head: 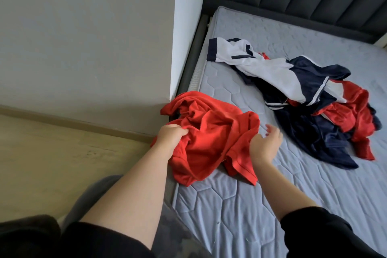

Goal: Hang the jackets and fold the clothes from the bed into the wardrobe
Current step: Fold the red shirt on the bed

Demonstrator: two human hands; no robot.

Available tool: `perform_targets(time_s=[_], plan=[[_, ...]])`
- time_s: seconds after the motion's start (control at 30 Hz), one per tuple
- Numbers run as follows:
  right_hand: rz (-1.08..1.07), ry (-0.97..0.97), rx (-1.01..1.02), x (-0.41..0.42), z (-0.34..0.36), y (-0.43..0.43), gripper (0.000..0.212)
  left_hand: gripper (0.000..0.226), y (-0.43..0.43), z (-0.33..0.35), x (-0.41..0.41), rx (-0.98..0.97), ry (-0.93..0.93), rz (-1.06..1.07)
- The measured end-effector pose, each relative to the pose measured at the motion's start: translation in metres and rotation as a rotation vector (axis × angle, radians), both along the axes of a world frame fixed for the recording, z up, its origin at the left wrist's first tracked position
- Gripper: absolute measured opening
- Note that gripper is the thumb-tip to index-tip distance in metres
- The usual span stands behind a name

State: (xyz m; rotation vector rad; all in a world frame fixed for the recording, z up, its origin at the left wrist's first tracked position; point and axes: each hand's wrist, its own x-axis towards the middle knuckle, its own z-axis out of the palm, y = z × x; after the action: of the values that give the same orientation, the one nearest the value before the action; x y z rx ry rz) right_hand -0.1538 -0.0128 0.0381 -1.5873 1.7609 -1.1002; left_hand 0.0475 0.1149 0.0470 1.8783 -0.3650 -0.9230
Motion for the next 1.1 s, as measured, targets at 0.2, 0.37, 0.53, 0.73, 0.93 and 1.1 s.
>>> perform_targets(time_s=[0.2, 0.37, 0.53, 0.73, 0.93, 1.1], plan=[[0.343, 0.263, 0.139, 0.021, 0.005, 0.007, 0.04, 0.016, 0.007, 0.008, -0.016, 0.073, -0.018, -0.518], [0.414, 0.591, 0.365, 0.028, -0.007, 0.011, 0.064, 0.035, 0.012, 0.006, -0.02, 0.13, -0.239, -0.611], [0.383, 0.623, -0.046, 0.039, 0.001, 0.019, 0.036, 0.031, 0.011, 0.009, -0.015, 0.061, -0.462, -0.444], [0.733, 0.268, -0.242, 0.043, 0.025, 0.03, 0.036, 0.055, 0.005, 0.02, -0.011, -0.279, -0.594, -0.291], [0.829, 0.12, -0.213, 0.05, 0.04, 0.044, 0.029, 0.052, 0.002, 0.018, -0.018, -0.28, -0.778, -0.43], [0.884, 0.144, -0.225, 0.049, 0.044, 0.05, 0.026, 0.032, -0.001, 0.02, -0.016, -0.354, -0.87, -0.364]])
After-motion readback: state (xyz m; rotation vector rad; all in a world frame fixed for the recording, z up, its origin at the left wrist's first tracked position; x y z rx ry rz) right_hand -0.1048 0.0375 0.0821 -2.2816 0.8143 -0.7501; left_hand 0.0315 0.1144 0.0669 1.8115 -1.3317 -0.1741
